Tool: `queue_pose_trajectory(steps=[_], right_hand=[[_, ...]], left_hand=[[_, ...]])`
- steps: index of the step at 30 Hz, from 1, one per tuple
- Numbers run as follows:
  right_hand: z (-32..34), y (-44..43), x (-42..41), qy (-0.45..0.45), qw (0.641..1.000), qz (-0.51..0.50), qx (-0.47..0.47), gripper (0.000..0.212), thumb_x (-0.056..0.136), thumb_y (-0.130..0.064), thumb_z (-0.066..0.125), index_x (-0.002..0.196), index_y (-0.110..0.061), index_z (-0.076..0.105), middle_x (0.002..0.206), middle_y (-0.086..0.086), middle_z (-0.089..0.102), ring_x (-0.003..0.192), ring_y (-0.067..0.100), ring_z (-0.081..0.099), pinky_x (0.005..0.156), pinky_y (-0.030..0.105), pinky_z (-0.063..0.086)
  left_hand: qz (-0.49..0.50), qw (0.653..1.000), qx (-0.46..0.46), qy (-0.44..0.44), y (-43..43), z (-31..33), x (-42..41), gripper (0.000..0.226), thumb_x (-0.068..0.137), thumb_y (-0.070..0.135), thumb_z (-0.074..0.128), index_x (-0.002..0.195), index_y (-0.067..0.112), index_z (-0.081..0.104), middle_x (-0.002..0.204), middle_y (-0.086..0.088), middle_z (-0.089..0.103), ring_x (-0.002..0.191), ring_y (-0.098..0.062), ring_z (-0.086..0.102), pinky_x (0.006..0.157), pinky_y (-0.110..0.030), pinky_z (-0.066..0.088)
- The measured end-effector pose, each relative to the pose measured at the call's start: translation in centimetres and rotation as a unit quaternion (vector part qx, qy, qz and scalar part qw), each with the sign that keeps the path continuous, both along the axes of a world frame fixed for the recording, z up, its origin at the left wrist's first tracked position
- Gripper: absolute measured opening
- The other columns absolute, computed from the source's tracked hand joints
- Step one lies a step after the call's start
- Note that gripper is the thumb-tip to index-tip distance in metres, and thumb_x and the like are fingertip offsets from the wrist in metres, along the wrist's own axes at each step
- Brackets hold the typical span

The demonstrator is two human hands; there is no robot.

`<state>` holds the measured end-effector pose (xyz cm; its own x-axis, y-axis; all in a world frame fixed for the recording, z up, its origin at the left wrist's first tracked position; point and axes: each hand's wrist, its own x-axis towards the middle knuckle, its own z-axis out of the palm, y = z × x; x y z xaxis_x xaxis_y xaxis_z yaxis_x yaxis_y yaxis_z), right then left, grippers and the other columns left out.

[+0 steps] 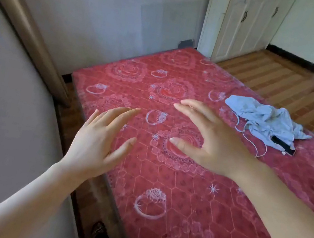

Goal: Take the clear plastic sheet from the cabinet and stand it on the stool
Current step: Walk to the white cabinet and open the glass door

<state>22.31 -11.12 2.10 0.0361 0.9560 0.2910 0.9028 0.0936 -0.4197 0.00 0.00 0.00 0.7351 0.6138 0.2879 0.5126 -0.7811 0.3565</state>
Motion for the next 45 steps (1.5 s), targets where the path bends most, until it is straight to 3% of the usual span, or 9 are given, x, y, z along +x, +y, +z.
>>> queue_pose_trajectory(steps=[12, 18, 22, 26, 33, 40, 45], right_hand=[[-3.5, 7.1, -1.5, 0.030, 0.998, 0.005, -0.059, 0.066, 0.081, -0.064, 0.041, 0.139, -0.035, 0.030, 0.146, -0.014, 0.029, 0.132, 0.006, 0.032, 0.100, 0.041, 0.042], [-5.0, 13.3, -1.2, 0.059, 0.993, -0.022, -0.096, 0.067, 0.081, -0.065, 0.040, 0.139, -0.035, 0.029, 0.145, -0.019, 0.027, 0.131, -0.002, 0.028, 0.102, 0.034, 0.038], [-5.6, 20.0, -1.4, 0.071, 0.988, -0.063, -0.122, 0.067, 0.081, -0.066, 0.040, 0.139, -0.036, 0.026, 0.146, -0.020, 0.024, 0.132, 0.001, 0.028, 0.103, 0.036, 0.037], [-5.4, 27.3, -2.8, 0.079, 0.981, -0.100, -0.145, 0.066, 0.083, -0.061, 0.044, 0.141, -0.035, 0.026, 0.147, -0.019, 0.023, 0.131, 0.002, 0.029, 0.098, 0.026, 0.029], [-3.5, 38.0, -3.8, 0.078, 0.978, -0.110, -0.157, 0.064, 0.086, -0.059, 0.044, 0.141, -0.035, 0.024, 0.150, -0.018, 0.018, 0.134, 0.004, 0.026, 0.097, 0.030, 0.033], [-3.9, 39.8, -3.2, 0.077, 0.981, -0.090, -0.152, 0.064, 0.085, -0.060, 0.044, 0.141, -0.035, 0.025, 0.148, -0.018, 0.020, 0.133, 0.003, 0.028, 0.095, 0.033, 0.038], [-5.6, 40.2, -2.9, 0.084, 0.980, -0.069, -0.166, 0.065, 0.084, -0.062, 0.043, 0.140, -0.036, 0.025, 0.148, -0.018, 0.020, 0.133, 0.005, 0.029, 0.101, 0.041, 0.040]], left_hand=[[-0.001, 0.999, -0.015, 0.046, 6.7, -2.7, -0.4, 0.056, 0.088, 0.057, 0.030, 0.138, 0.032, 0.036, 0.138, 0.005, 0.047, 0.129, -0.017, 0.042, 0.109, -0.056, 0.025], [-0.027, 0.997, -0.058, 0.046, 14.3, -4.7, 0.9, 0.054, 0.089, 0.056, 0.031, 0.137, 0.033, 0.035, 0.137, 0.007, 0.046, 0.128, -0.016, 0.041, 0.110, -0.054, 0.024], [-0.066, 0.993, -0.079, 0.060, 22.1, -5.9, 1.9, 0.052, 0.090, 0.054, 0.032, 0.137, 0.033, 0.034, 0.137, 0.008, 0.046, 0.126, -0.016, 0.043, 0.109, -0.055, 0.027], [-0.091, 0.989, -0.103, 0.056, 30.3, -5.6, 2.4, 0.053, 0.090, 0.054, 0.033, 0.138, 0.032, 0.034, 0.139, 0.008, 0.044, 0.127, -0.018, 0.043, 0.104, -0.056, 0.034], [-0.119, 0.984, -0.119, 0.055, 40.8, -3.8, 1.9, 0.054, 0.089, 0.055, 0.033, 0.137, 0.030, 0.037, 0.138, 0.006, 0.045, 0.124, -0.018, 0.045, 0.103, -0.047, 0.038], [-0.092, 0.989, -0.115, 0.036, 42.9, -3.4, 2.2, 0.051, 0.090, 0.052, 0.036, 0.137, 0.032, 0.036, 0.139, 0.008, 0.045, 0.126, -0.014, 0.042, 0.103, -0.051, 0.037], [-0.052, 0.989, -0.140, 0.003, 42.5, -4.7, 1.3, 0.050, 0.090, 0.051, 0.036, 0.136, 0.031, 0.037, 0.139, 0.007, 0.045, 0.127, -0.013, 0.042, 0.103, -0.045, 0.039]])
